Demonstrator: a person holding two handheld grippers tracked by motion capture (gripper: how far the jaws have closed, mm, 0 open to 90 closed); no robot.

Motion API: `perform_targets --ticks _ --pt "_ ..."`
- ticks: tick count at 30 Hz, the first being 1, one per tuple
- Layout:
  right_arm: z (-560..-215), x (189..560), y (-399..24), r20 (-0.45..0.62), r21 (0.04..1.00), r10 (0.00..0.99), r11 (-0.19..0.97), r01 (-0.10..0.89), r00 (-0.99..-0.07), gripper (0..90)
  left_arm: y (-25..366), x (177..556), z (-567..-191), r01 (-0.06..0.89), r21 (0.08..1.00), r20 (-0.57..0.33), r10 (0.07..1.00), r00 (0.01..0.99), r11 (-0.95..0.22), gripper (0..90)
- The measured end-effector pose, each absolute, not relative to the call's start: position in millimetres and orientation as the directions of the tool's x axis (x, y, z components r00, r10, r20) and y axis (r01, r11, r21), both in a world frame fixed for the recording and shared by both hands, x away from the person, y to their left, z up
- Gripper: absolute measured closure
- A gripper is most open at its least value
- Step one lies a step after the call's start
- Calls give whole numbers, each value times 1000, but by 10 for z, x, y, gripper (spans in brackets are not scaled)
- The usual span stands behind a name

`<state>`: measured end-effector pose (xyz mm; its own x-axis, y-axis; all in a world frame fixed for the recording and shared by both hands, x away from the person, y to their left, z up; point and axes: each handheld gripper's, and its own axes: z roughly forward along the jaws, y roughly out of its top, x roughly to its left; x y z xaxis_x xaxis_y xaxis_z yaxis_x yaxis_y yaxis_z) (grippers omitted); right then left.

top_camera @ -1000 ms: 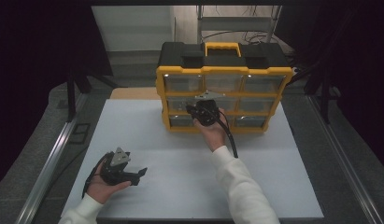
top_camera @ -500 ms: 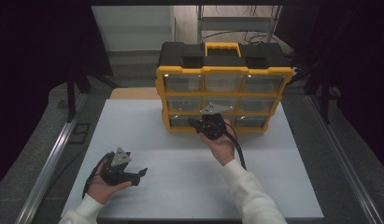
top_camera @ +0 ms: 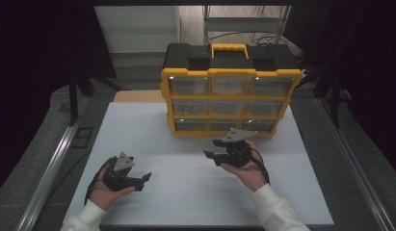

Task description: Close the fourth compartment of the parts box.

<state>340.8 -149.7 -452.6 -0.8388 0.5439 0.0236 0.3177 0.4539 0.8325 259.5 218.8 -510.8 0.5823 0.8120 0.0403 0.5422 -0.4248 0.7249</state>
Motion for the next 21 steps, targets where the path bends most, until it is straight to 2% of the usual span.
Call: perform_targets --ticks 4,7,15,21 --pt "-4631 3284 -1684 33 814 547 470 340 -836 327 2187 2593 -5107 541 726 41 811 583 -426 119" --pt "-4698 3216 -1822 44 811 574 457 365 -818 291 2184 2593 -5108 540 725 42 810 585 -427 119" --pt "-4793 3049 -2238 100 818 632 387 426 -768 263 2189 2597 -5107 540 726 40 810 585 -426 119" --pt "-4885 2979 -2459 100 808 672 376 454 -734 242 2176 2599 -5111 539 724 42 808 588 -430 119"
